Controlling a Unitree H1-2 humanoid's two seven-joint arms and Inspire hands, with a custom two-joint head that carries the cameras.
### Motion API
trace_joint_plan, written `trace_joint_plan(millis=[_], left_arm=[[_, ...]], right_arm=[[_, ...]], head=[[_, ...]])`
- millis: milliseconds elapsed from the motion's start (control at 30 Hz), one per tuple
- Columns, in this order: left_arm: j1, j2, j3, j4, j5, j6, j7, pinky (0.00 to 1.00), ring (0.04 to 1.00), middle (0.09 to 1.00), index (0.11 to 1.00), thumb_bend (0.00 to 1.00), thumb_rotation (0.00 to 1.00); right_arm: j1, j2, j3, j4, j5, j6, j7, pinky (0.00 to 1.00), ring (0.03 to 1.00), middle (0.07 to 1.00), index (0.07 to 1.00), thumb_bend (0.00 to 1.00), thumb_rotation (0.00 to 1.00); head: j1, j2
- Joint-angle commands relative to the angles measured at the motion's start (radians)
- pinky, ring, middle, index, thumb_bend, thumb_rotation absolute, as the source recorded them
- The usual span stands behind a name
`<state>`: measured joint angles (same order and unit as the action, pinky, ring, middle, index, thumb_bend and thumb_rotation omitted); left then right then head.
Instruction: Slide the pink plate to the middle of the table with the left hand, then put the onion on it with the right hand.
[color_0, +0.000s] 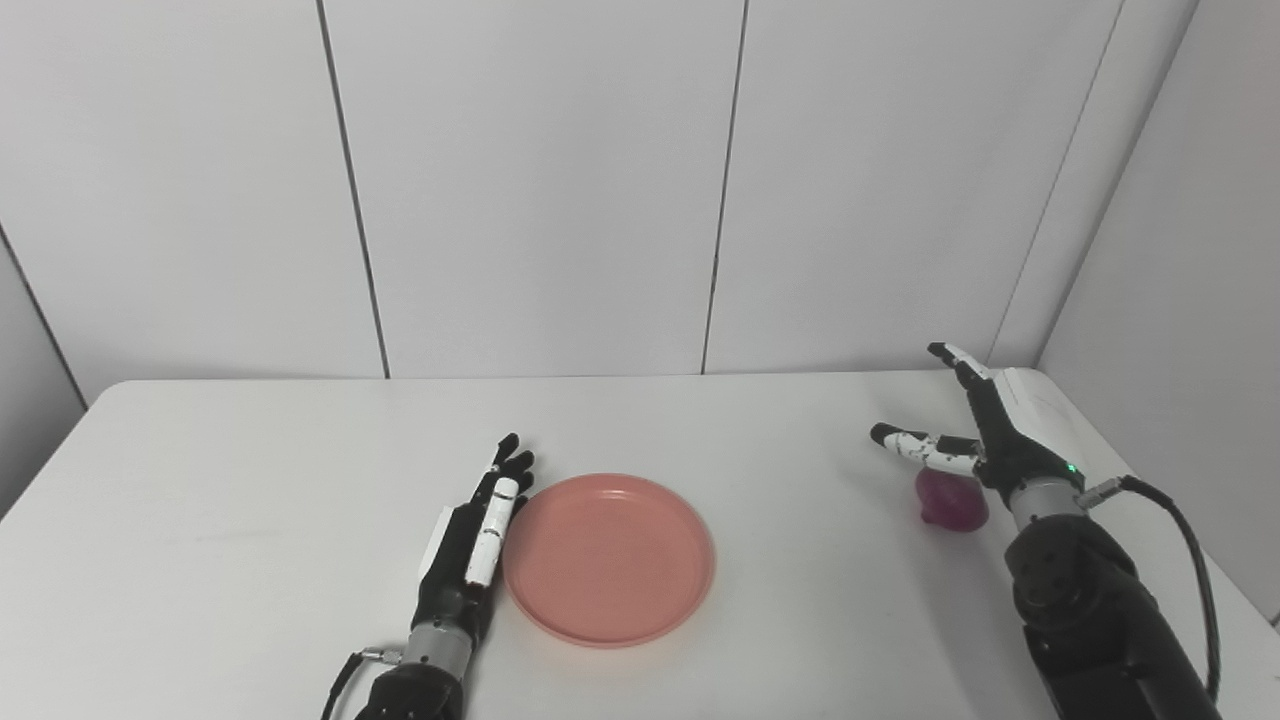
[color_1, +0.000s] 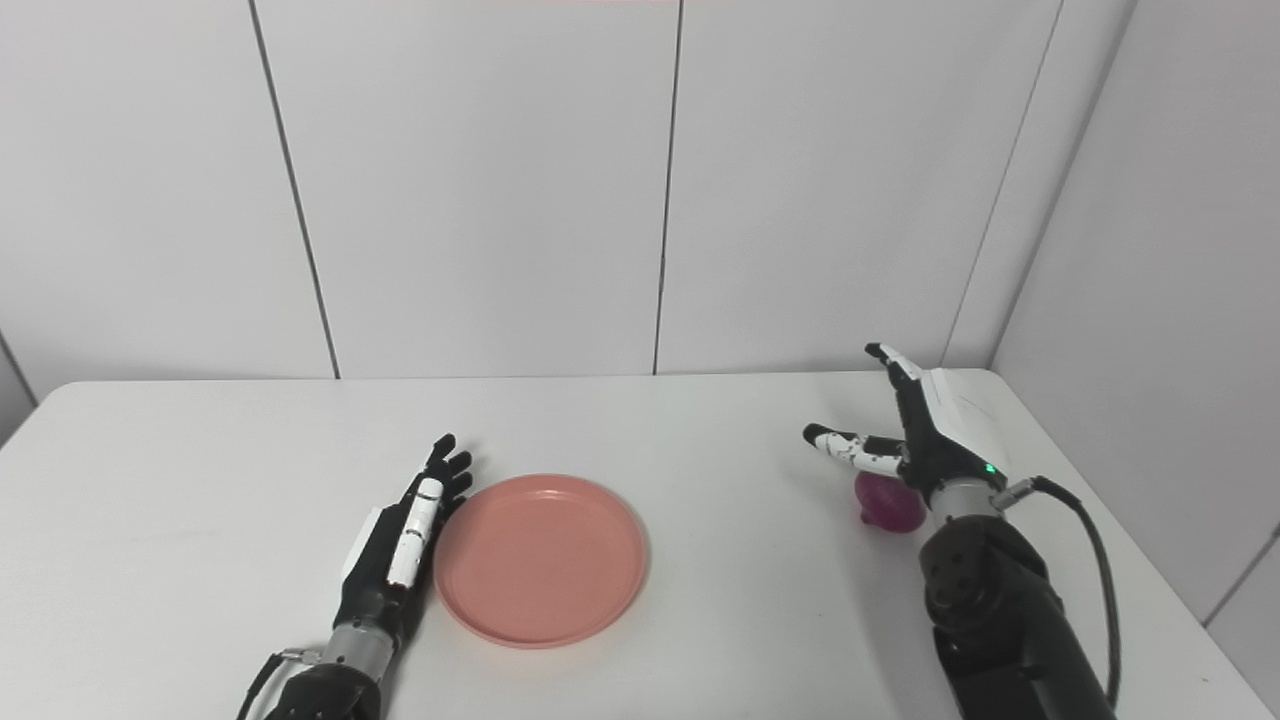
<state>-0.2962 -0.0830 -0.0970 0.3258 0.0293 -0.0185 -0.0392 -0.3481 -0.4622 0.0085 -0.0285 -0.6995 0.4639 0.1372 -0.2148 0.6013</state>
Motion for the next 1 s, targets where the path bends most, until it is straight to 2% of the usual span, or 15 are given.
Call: trace_joint_plan(millis=[0, 167, 233, 367, 400, 533, 700, 967], left_arm=[[-0.030, 0.008, 0.004, 0.004, 0.006, -0.001, 0.003, 0.95, 0.948, 0.952, 0.953, 0.49, 1.00], [-0.030, 0.010, 0.006, 0.007, 0.001, -0.005, -0.003, 0.95, 0.949, 0.952, 0.957, 0.50, 1.00], [-0.030, 0.010, 0.006, 0.006, 0.001, -0.003, -0.004, 0.95, 0.947, 0.952, 0.958, 0.50, 1.00], [-0.028, 0.008, 0.006, -0.003, 0.005, 0.009, -0.001, 0.94, 0.940, 0.946, 0.954, 0.51, 1.00], [-0.028, 0.008, 0.007, -0.004, 0.001, 0.011, -0.003, 0.94, 0.944, 0.950, 0.958, 0.50, 1.00], [-0.028, 0.008, 0.008, -0.003, -0.001, 0.010, -0.005, 0.95, 0.947, 0.951, 0.960, 0.49, 1.00], [-0.029, 0.006, 0.009, 0.000, 0.000, 0.007, -0.004, 0.94, 0.948, 0.949, 0.956, 0.50, 1.00], [-0.027, 0.007, 0.011, -0.007, -0.007, 0.009, -0.010, 0.95, 0.955, 0.955, 0.959, 0.49, 1.00]], right_arm=[[-0.050, -0.020, -0.029, -0.040, -0.044, 0.006, 0.030, 0.85, 0.904, 0.908, 0.913, 0.95, 0.39], [-0.054, 0.005, -0.088, -0.039, -0.106, 0.006, 0.135, 0.80, 0.903, 0.915, 0.918, 0.97, 0.36], [-0.058, 0.020, -0.114, -0.039, -0.127, 0.006, 0.182, 0.76, 0.871, 0.896, 0.913, 0.97, 0.33], [-0.068, 0.038, -0.146, -0.017, -0.177, 0.006, 0.271, 0.76, 0.881, 0.915, 0.912, 0.97, 0.30], [-0.071, 0.042, -0.150, -0.009, -0.187, 0.006, 0.286, 0.73, 0.871, 0.910, 0.903, 0.98, 0.30], [-0.076, 0.036, -0.143, 0.021, -0.196, 0.006, 0.309, 0.69, 0.857, 0.906, 0.890, 1.00, 0.30], [-0.080, 0.043, -0.132, 0.052, -0.213, 0.006, 0.326, 0.75, 0.884, 0.919, 0.891, 1.00, 0.30], [-0.080, 0.036, -0.113, 0.066, -0.231, 0.006, 0.366, 0.70, 0.853, 0.899, 0.874, 0.97, 0.27]], head=[[0.001, 0.000], [-0.001, 0.000], [-0.001, 0.001], [-0.001, 0.003], [-0.001, 0.004], [-0.001, 0.004], [-0.001, 0.006], [-0.002, 0.010]])
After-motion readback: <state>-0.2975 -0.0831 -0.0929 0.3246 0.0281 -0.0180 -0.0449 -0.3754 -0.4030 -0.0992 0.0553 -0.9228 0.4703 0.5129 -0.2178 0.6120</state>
